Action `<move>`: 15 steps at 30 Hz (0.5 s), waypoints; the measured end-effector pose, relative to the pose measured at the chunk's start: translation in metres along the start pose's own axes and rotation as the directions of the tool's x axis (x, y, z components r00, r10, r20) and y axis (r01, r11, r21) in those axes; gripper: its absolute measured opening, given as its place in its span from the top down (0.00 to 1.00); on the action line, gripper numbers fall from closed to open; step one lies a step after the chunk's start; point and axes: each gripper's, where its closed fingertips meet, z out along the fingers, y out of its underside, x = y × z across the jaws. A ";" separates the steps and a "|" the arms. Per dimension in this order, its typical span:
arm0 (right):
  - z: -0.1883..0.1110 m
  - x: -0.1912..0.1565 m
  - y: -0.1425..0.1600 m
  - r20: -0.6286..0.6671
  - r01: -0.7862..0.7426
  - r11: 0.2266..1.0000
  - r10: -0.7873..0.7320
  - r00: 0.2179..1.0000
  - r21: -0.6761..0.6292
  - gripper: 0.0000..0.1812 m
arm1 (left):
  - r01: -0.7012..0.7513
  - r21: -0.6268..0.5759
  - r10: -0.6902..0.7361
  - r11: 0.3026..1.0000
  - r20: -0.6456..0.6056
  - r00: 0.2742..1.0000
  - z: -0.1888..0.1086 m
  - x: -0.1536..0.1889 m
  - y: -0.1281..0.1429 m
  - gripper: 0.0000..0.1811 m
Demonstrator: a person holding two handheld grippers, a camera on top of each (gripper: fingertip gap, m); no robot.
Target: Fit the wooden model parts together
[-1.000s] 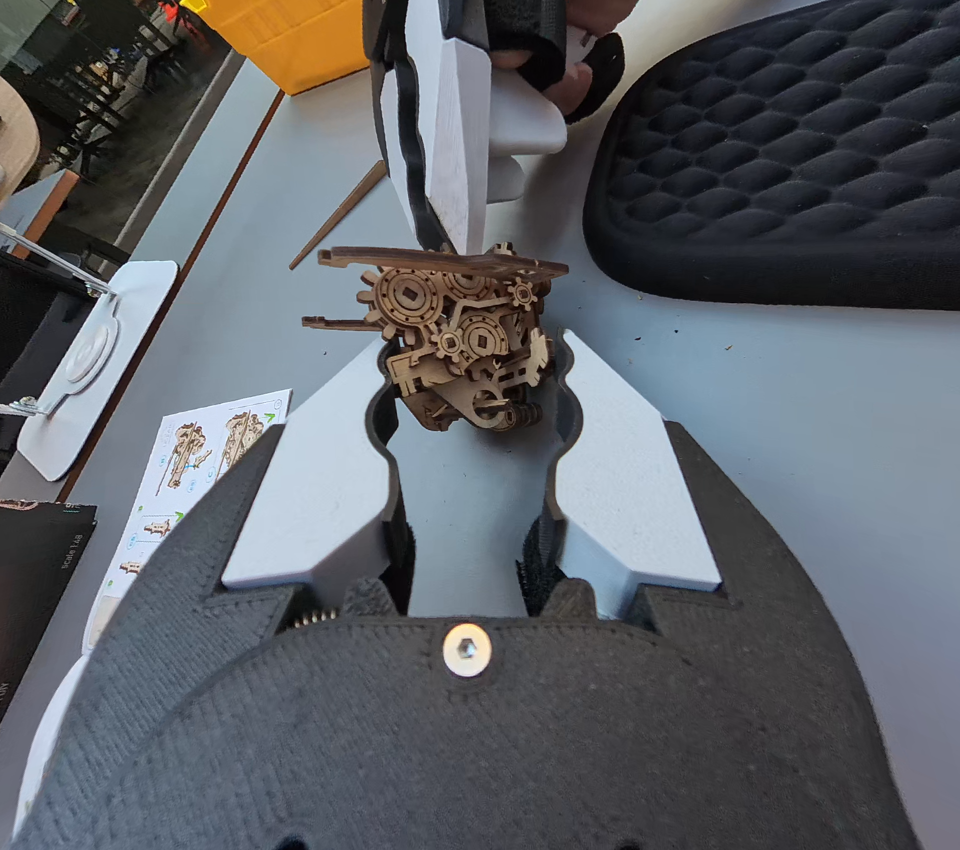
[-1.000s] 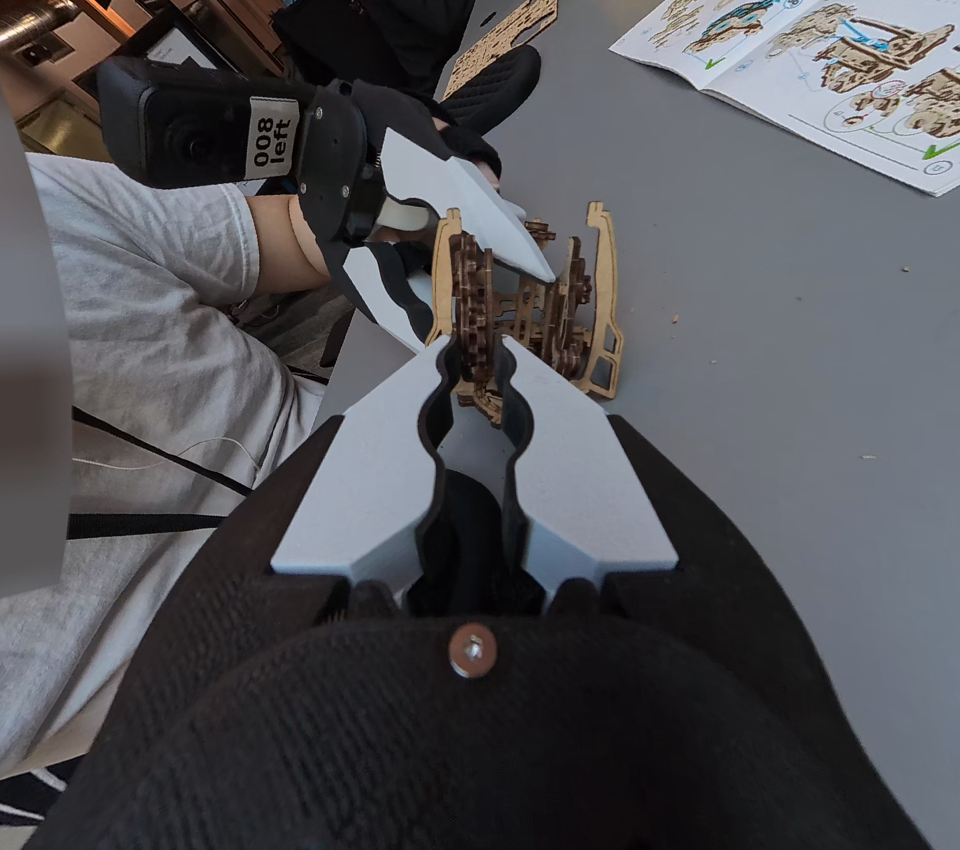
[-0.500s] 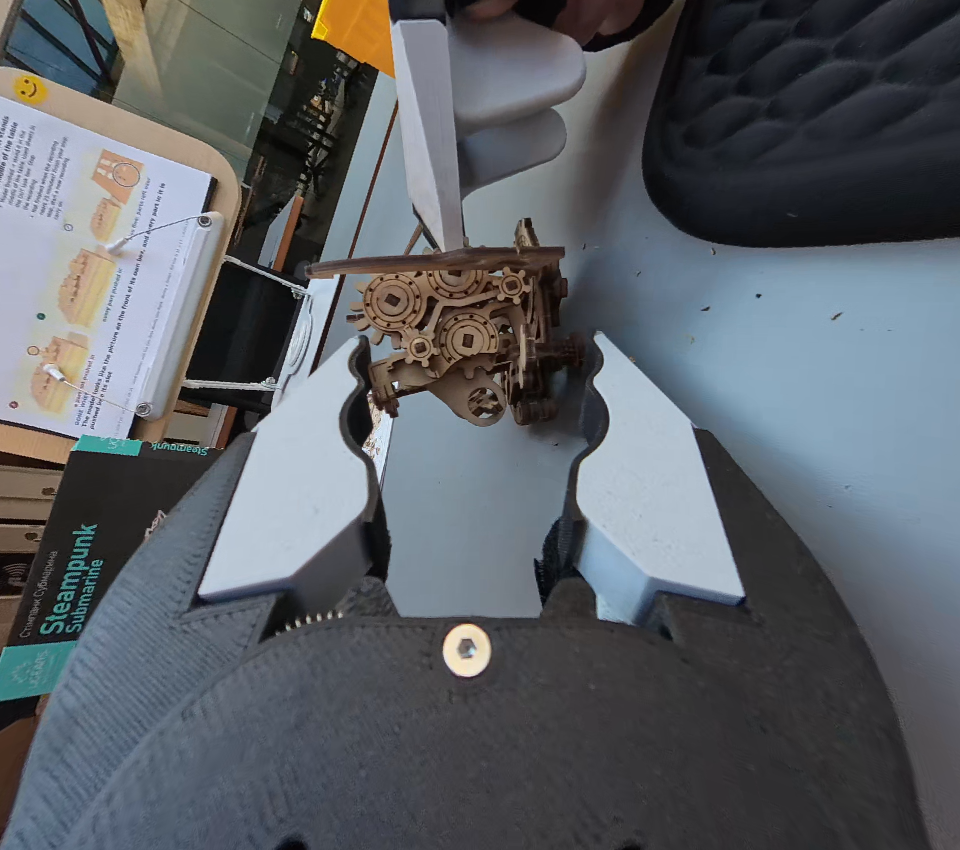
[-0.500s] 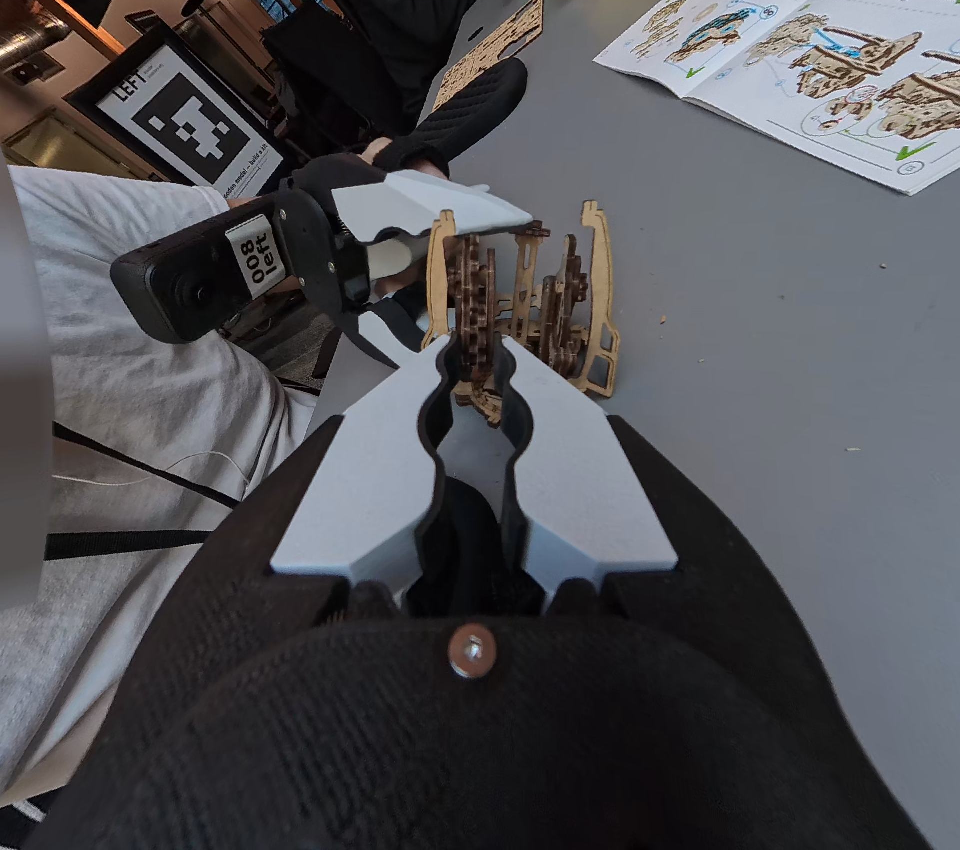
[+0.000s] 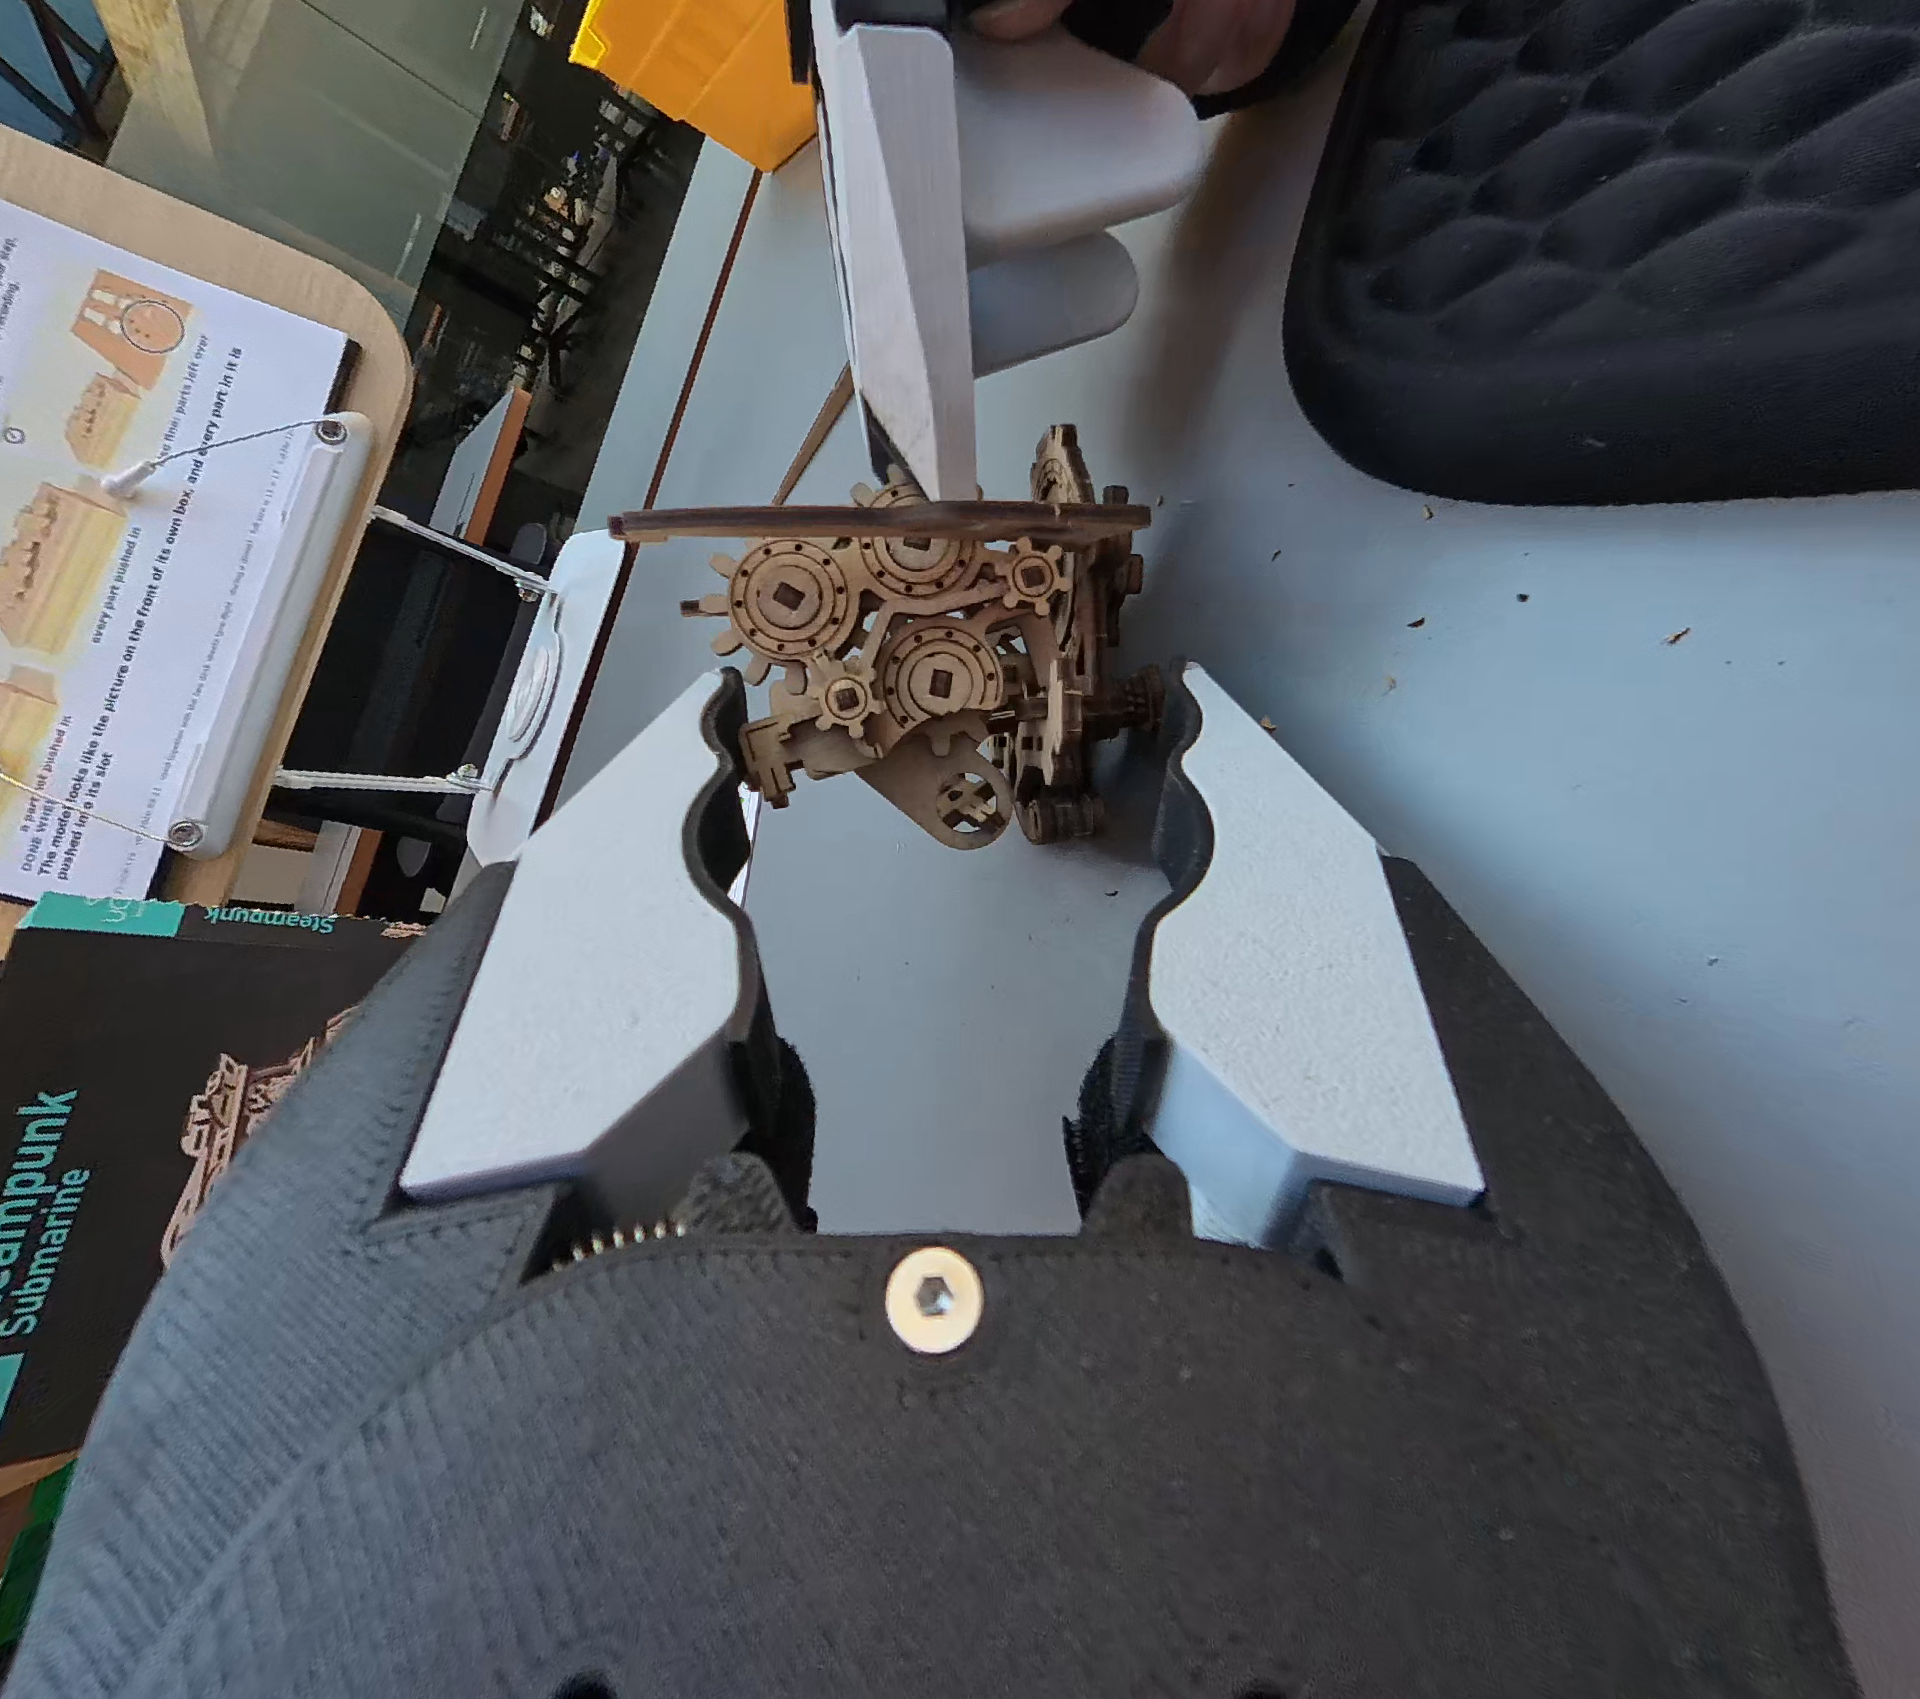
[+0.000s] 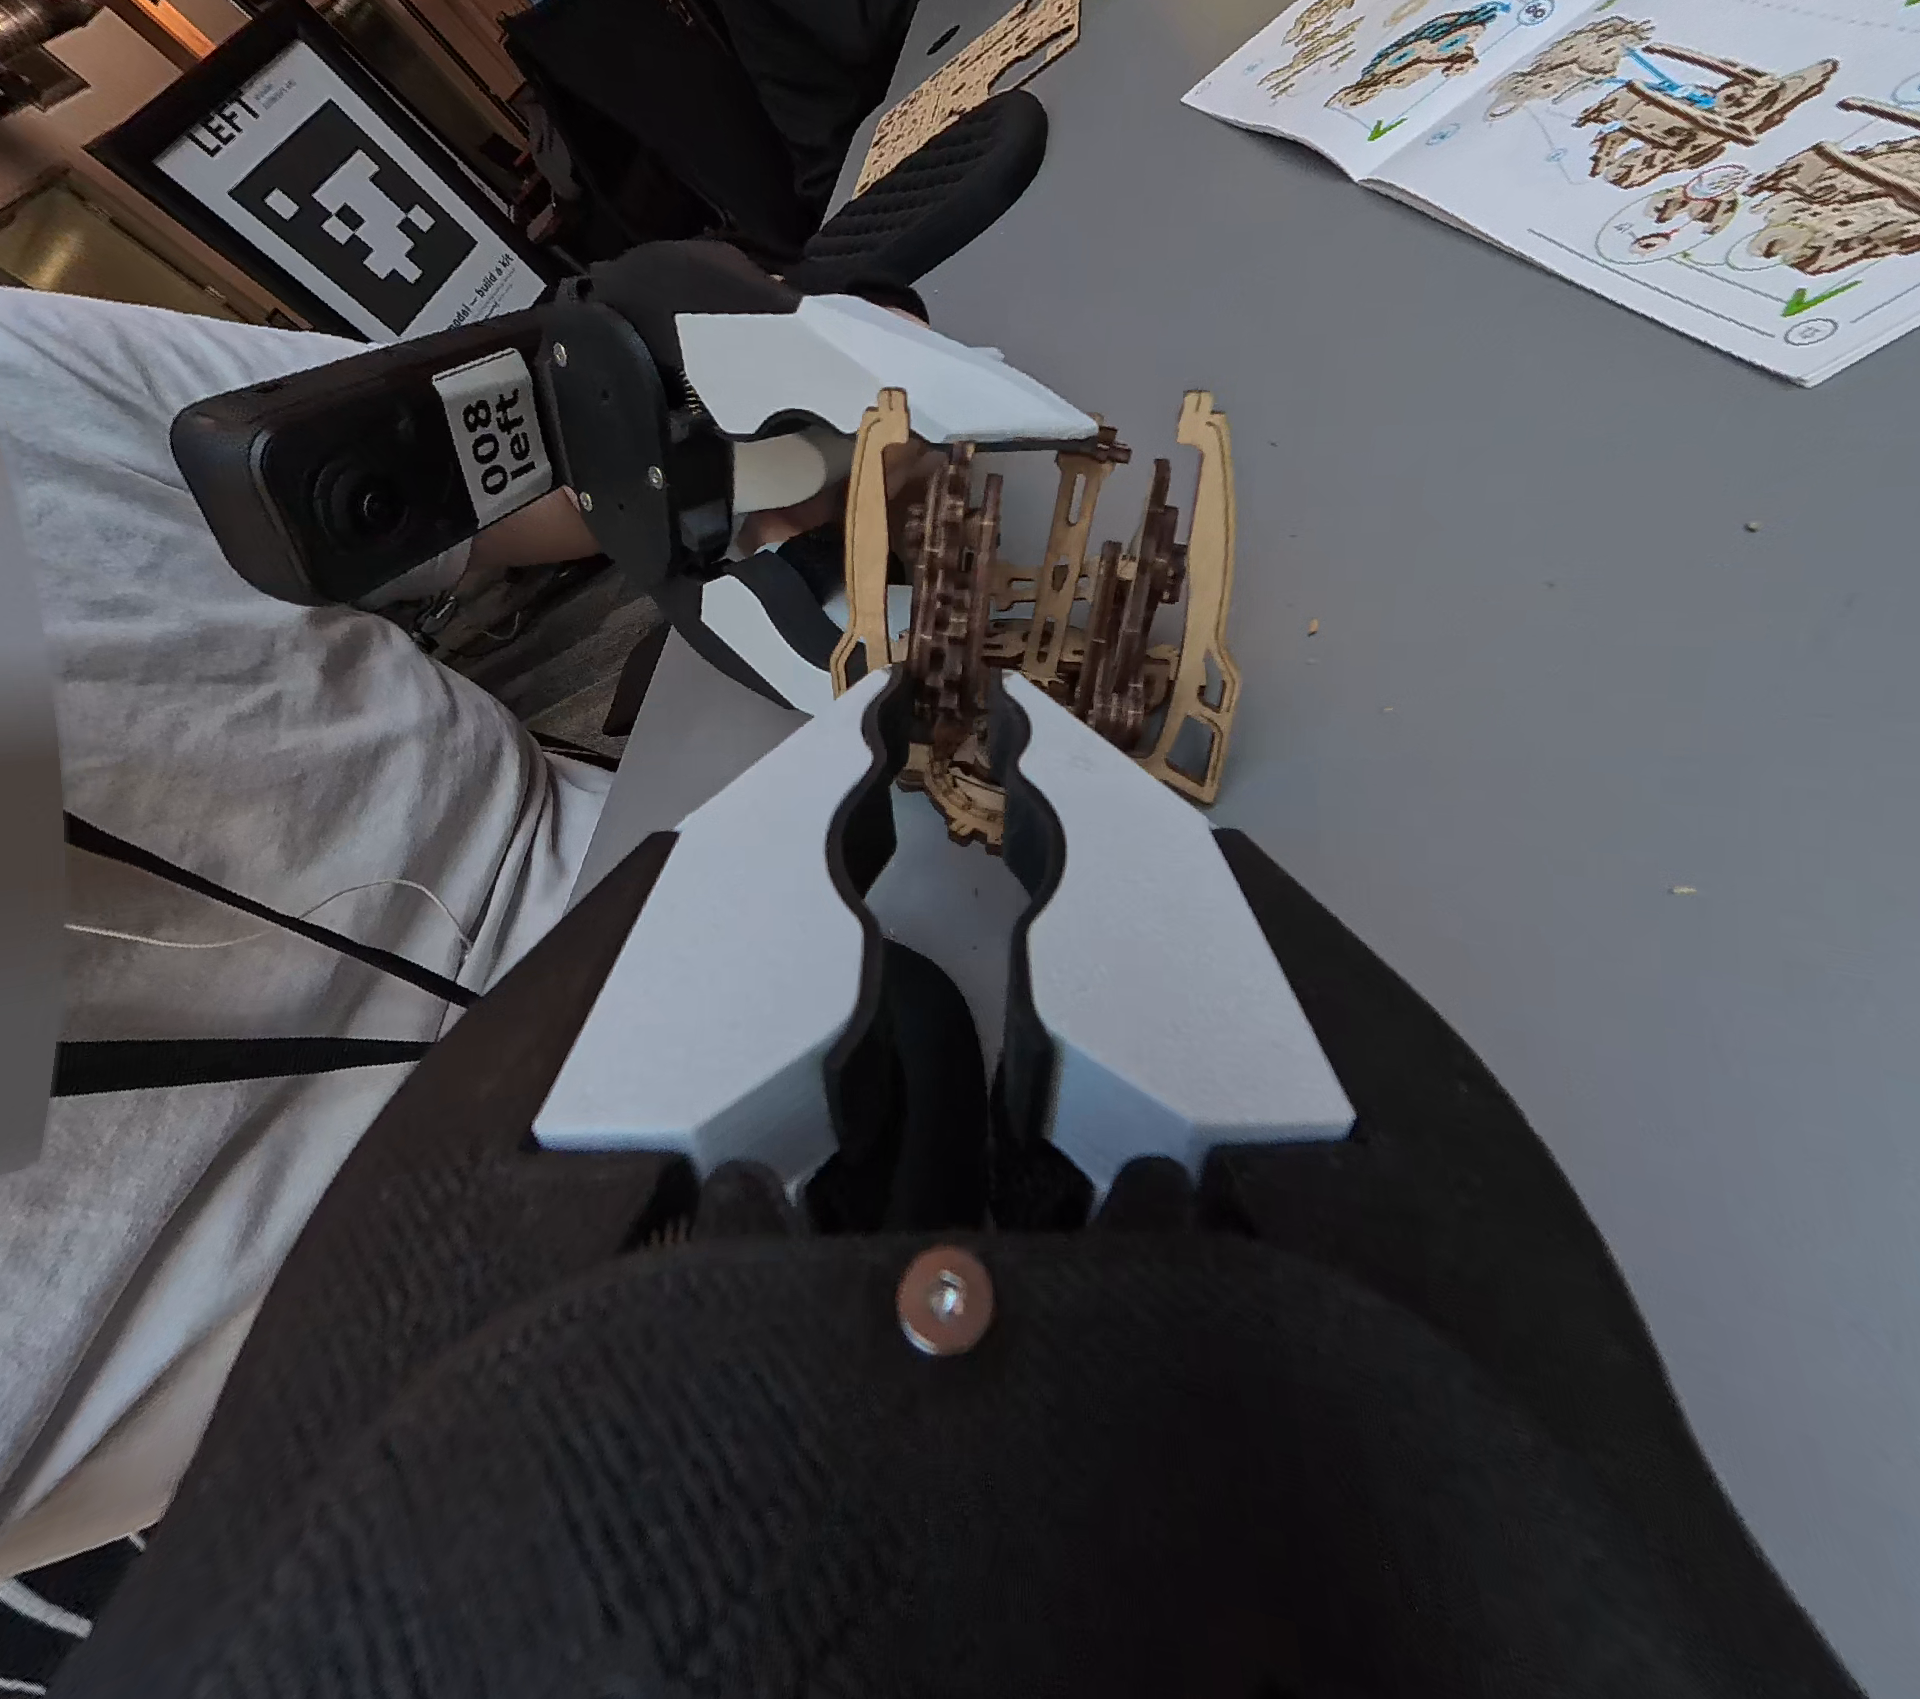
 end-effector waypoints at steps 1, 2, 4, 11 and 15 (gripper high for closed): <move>0.000 0.000 0.000 0.000 0.005 1.000 -0.005 1.000 0.000 0.94 | 0.003 0.001 -0.003 1.000 -0.004 1.000 0.000 0.000 0.000 0.56; 0.000 -0.001 0.000 -0.001 0.006 1.000 -0.006 1.000 -0.005 0.94 | 0.007 0.001 -0.007 1.000 -0.009 1.000 0.000 0.000 0.000 0.56; -0.001 -0.001 0.000 0.000 0.003 1.000 -0.003 1.000 -0.009 0.94 | 0.012 0.007 -0.012 1.000 -0.014 1.000 0.000 0.000 -0.001 0.56; -0.005 -0.002 0.004 0.001 0.032 0.999 -0.032 0.999 -0.021 0.97 | 0.048 0.037 -0.047 0.998 -0.027 0.999 -0.003 -0.002 -0.005 0.57; 0.000 -0.002 0.007 0.015 0.021 0.999 -0.021 1.000 -0.040 0.96 | 0.032 0.027 -0.031 0.999 -0.040 0.999 -0.001 0.001 -0.002 0.57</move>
